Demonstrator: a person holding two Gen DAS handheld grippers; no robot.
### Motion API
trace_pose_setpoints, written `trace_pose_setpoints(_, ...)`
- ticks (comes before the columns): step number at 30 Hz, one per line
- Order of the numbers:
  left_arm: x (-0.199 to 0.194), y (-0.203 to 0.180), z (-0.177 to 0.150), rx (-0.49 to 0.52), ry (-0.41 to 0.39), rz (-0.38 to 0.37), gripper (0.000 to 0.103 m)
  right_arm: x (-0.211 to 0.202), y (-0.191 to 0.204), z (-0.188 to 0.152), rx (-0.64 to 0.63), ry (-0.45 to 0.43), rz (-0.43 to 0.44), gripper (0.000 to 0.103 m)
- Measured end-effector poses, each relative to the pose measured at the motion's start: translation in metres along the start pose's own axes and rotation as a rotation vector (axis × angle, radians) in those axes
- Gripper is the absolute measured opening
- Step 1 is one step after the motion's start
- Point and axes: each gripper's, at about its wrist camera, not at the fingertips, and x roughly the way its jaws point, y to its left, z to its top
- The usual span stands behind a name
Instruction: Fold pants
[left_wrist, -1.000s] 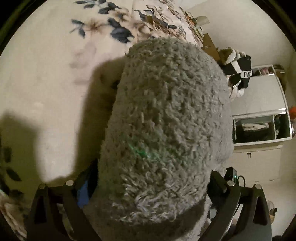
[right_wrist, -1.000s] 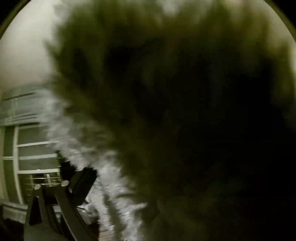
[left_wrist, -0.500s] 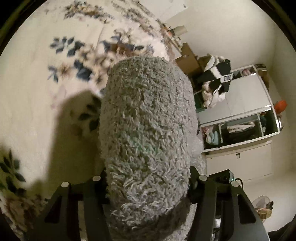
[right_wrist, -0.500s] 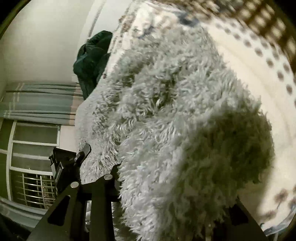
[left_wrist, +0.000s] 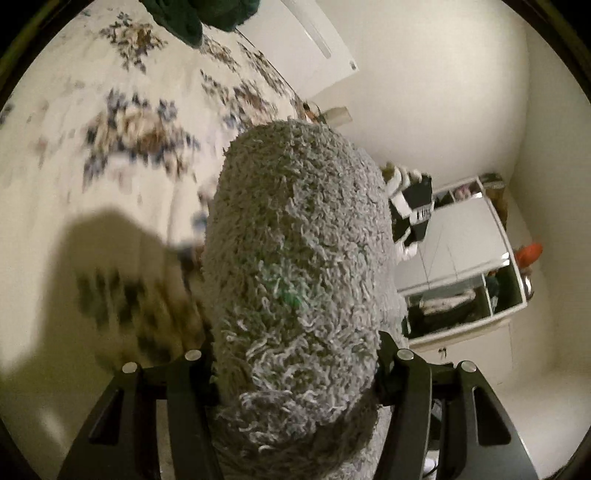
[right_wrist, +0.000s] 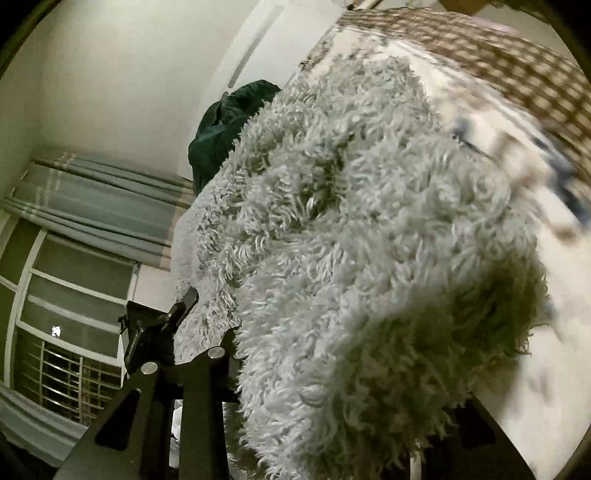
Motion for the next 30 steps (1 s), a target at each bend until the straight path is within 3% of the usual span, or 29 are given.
trace_pose_setpoints(5, 0.017, 0.053, 0.102, -0.019, -0.004, 0.010, 0.054, 0.095, 0.021, 0.057, -0.020, -0.003, -0.009, 0.037)
trace_pose_setpoints(8, 0.027, 0.093, 0.146, -0.047, 0.003, 0.025, 0.054, 0.152, 0.019, 0.090, -0.016, 0.007, -0.012, 0.037)
trace_pose_setpoints(13, 0.035, 0.150, 0.184, -0.081, 0.034, 0.130, 0.056, 0.243, -0.001, 0.122, 0.028, 0.064, -0.045, 0.037)
trace_pose_setpoints(16, 0.037, 0.176, 0.189, -0.108, 0.087, 0.224, 0.065, 0.277, -0.021, 0.125, 0.060, 0.140, -0.105, 0.042)
trace_pose_setpoints(17, 0.035, 0.180, 0.185, -0.102, 0.094, 0.237, 0.067, 0.282, -0.022, 0.125, 0.064, 0.151, -0.122, 0.051)
trace_pose_setpoints(18, 0.033, 0.178, 0.182, -0.081, 0.092, 0.264, 0.075, 0.284, -0.023, 0.125, 0.065, 0.158, -0.151, 0.065)
trace_pose_setpoints(20, 0.030, 0.174, 0.179, -0.035, 0.086, 0.313, 0.081, 0.288, -0.023, 0.132, 0.042, 0.152, -0.215, 0.077)
trace_pose_setpoints(25, 0.021, 0.157, 0.166, 0.050, 0.079, 0.408, 0.088, 0.249, -0.039, 0.134, -0.019, 0.111, -0.434, 0.083)
trace_pose_setpoints(27, 0.024, 0.148, 0.166, 0.097, 0.070, 0.464, 0.089, 0.237, -0.048, 0.133, -0.015, 0.129, -0.482, 0.085)
trace_pose_setpoints(30, 0.023, 0.130, 0.168, 0.167, 0.047, 0.577, 0.099, 0.230, -0.032, 0.124, -0.061, 0.128, -0.541, 0.091)
